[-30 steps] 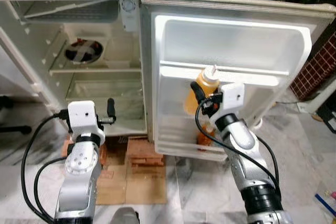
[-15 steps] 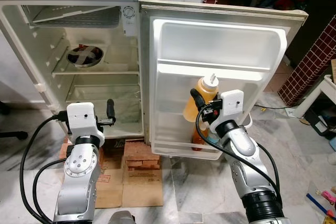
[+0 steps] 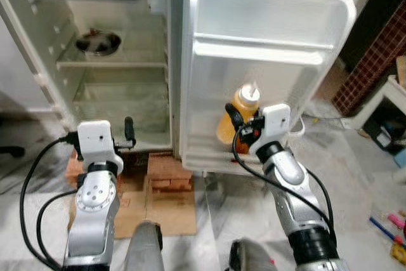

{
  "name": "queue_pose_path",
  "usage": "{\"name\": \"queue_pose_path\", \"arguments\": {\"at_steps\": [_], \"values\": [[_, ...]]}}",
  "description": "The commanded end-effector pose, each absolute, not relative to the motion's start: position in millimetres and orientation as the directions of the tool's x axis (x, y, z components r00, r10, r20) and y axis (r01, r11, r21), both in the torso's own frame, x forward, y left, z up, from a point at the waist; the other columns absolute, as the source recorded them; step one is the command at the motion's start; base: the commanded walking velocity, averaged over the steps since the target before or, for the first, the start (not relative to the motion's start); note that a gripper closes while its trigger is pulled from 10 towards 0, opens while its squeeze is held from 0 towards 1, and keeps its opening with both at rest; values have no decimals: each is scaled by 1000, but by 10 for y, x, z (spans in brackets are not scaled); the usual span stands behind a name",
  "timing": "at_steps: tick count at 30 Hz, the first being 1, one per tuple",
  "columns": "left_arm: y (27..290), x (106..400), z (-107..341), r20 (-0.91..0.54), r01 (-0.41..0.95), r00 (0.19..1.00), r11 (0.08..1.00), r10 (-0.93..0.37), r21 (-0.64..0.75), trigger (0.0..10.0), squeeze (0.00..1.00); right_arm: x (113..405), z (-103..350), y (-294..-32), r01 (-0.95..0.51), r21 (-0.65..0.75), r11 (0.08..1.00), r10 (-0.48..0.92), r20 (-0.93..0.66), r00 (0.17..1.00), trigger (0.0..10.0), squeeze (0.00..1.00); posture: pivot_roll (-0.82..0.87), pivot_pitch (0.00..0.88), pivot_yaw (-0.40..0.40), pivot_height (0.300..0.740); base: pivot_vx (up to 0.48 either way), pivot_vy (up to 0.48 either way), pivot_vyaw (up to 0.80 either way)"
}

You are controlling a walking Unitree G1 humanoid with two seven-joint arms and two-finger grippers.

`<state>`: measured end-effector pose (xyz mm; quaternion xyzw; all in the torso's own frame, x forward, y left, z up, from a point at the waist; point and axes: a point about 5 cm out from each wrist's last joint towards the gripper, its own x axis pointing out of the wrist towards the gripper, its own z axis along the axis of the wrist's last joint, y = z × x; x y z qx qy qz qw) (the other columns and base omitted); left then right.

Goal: Restocking fridge

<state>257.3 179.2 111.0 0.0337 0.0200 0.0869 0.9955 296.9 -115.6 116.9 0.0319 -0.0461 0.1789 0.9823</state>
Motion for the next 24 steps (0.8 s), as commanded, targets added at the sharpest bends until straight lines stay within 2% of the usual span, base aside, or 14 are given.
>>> {"name": "queue_pose_path", "arguments": {"at_steps": [1, 9, 24], "values": [[1801, 2586, 1118, -35, -185, 981, 979, 189, 85, 10000, 0, 2989, 1223, -1182, -353, 40, 935, 346, 121, 930, 10000, 0, 66, 0, -48, 612, 0, 0, 0], [1842, 2587, 1122, -32, -208, 977, 973, 212, 96, 10000, 0, 2997, 1230, -1172, -354, 41, 934, 347, 123, 930, 10000, 0, 65, 0, -49, 612, 0, 0, 0], [1871, 2599, 1111, -29, -215, 975, 971, 219, 104, 10000, 0, 2997, 1236, -1170, -354, 40, 934, 347, 127, 929, 10000, 0, 61, 0, -50, 612, 397, 0, 0]]}}
